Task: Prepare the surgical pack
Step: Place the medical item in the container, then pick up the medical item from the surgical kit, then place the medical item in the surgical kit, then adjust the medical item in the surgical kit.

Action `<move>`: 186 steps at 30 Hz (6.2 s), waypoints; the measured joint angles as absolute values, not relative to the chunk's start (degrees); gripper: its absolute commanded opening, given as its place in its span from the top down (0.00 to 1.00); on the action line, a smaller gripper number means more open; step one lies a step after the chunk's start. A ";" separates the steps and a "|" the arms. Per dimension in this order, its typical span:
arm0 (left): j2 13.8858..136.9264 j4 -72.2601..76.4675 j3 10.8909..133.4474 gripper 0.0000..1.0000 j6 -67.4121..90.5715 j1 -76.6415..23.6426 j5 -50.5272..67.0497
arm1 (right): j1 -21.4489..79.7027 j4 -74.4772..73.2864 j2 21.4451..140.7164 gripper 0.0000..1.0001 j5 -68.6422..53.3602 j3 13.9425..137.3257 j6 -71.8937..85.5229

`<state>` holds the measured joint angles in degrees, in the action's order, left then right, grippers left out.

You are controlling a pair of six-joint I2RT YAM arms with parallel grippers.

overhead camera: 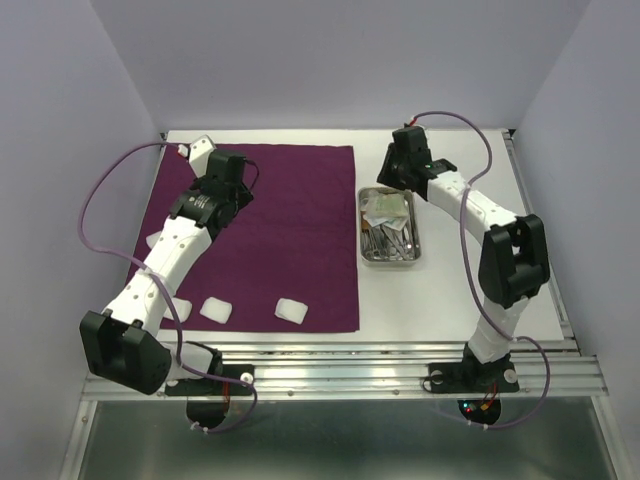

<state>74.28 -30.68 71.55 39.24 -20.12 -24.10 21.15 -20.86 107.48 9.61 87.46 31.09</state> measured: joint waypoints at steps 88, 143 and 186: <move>67.20 -34.96 59.59 0.55 31.70 -6.31 -15.49 | 46.96 -9.96 105.06 0.88 8.49 71.18 55.07; 64.55 -53.30 79.50 0.49 32.86 -2.50 -20.97 | 67.18 -15.40 141.49 0.37 -15.51 116.73 24.58; 62.81 -51.42 75.55 0.50 32.38 -2.50 -20.29 | 66.78 -16.51 136.86 0.99 -12.08 110.59 27.57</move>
<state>62.81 -51.42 75.55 32.38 -2.50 -20.29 66.78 -16.51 136.86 -12.08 110.59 27.57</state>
